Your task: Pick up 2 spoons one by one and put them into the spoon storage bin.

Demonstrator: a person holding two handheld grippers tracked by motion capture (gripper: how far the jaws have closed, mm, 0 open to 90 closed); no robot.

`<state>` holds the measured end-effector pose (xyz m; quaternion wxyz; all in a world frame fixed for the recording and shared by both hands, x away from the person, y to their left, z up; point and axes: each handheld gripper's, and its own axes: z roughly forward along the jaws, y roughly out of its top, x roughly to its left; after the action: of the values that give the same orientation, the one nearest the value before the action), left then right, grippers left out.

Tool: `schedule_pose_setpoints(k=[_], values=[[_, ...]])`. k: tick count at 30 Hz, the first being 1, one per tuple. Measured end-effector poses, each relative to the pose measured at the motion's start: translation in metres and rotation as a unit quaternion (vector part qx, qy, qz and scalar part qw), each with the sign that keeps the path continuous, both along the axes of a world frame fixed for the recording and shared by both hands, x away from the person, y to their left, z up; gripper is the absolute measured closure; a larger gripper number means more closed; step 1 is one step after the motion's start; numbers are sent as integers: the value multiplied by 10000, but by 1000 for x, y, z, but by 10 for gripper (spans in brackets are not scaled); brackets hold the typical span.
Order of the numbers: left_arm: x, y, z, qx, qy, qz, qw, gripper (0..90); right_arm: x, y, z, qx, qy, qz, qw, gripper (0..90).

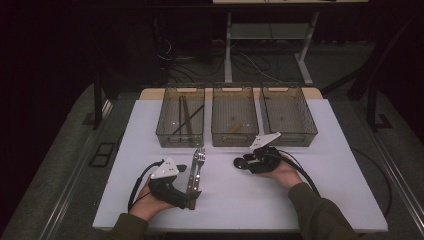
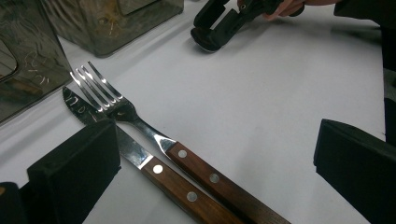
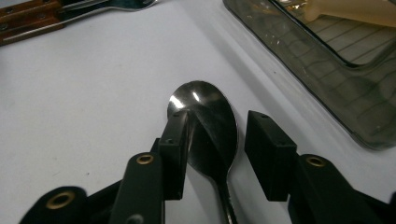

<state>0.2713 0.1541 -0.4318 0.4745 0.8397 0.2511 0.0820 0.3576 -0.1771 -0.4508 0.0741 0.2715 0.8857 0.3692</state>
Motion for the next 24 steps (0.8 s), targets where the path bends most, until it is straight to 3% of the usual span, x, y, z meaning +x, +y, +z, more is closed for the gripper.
schedule_pose_setpoints(k=[13, 20, 24], values=[[0, 0, 0, 12, -10, -3, 10000, 0, -3, -5, 6, 38, 106, 304, 9995, 831], [0, 0, 0, -1, -12, -5, 10000, 0, -5, -9, 12, 106, 186, 509, 9985, 881], [0, 0, 0, -13, -13, -3, 10000, 0, -8, -8, 14, 0, 113, 582, 9982, 882]])
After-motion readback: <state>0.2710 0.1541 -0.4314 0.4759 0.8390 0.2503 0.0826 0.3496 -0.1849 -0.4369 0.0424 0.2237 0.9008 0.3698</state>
